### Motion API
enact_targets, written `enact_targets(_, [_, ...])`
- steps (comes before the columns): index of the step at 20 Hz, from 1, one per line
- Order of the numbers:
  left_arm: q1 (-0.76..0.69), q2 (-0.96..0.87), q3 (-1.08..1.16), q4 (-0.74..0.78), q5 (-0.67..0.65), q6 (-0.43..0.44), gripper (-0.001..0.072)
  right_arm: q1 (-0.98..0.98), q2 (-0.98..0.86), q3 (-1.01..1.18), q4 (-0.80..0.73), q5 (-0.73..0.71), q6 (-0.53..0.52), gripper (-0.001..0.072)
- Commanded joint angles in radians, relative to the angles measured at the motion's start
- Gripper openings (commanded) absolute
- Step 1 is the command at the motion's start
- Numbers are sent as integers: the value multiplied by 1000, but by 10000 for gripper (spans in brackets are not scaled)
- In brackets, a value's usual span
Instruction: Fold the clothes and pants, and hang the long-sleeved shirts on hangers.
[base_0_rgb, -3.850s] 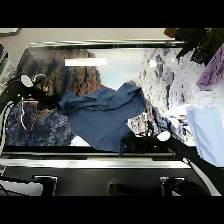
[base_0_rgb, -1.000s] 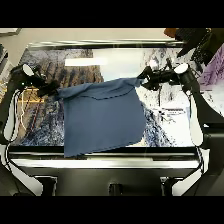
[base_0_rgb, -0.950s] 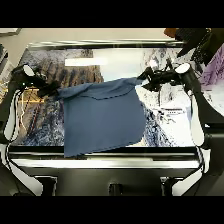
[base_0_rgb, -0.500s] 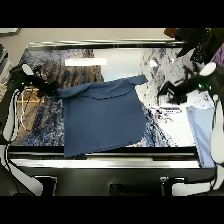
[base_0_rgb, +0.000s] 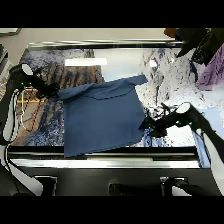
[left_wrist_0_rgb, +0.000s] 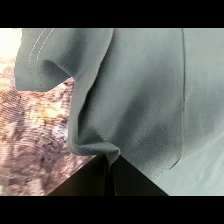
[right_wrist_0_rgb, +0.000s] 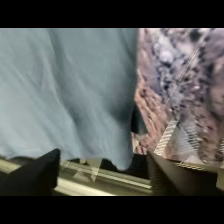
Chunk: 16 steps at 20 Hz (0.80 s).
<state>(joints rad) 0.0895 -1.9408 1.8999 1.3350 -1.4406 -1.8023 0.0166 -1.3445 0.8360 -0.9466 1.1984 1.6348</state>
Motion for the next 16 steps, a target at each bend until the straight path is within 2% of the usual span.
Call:
enact_targets(1, [0, 0, 0, 0, -10, 0, 14, 99, 15, -51, -93, -137, 128, 522])
enact_targets(2, [0, 0, 0, 1, -10, 0, 14, 102, 15, -51, -88, -161, 140, 467])
enact_targets(4, [1, 0, 0, 1, -10, 9, 14, 99, 26, -45, -47, -191, 137, 176])
enact_targets(5, [0, 0, 0, 1, -10, 24, 14, 99, 40, -35, -49, -203, 135, 60])
enact_targets(6, [1, 0, 0, 1, -10, 35, 14, 99, 51, -16, -65, -209, 136, 29])
enact_targets(8, [3, 0, 0, 1, -11, 50, 14, 81, 60, 76, -145, -195, 196, 29])
enact_targets(11, [5, 0, 0, 1, -22, 49, 14, -76, 55, 260, -193, -201, 281, 28])
enact_targets(14, [0, 0, 0, -2, -48, 48, 14, -261, 6, 445, -190, -220, 299, 28])
enact_targets(16, [-21, -4, 0, -29, -74, 48, 14, -294, -50, 512, -191, -227, 300, 28])
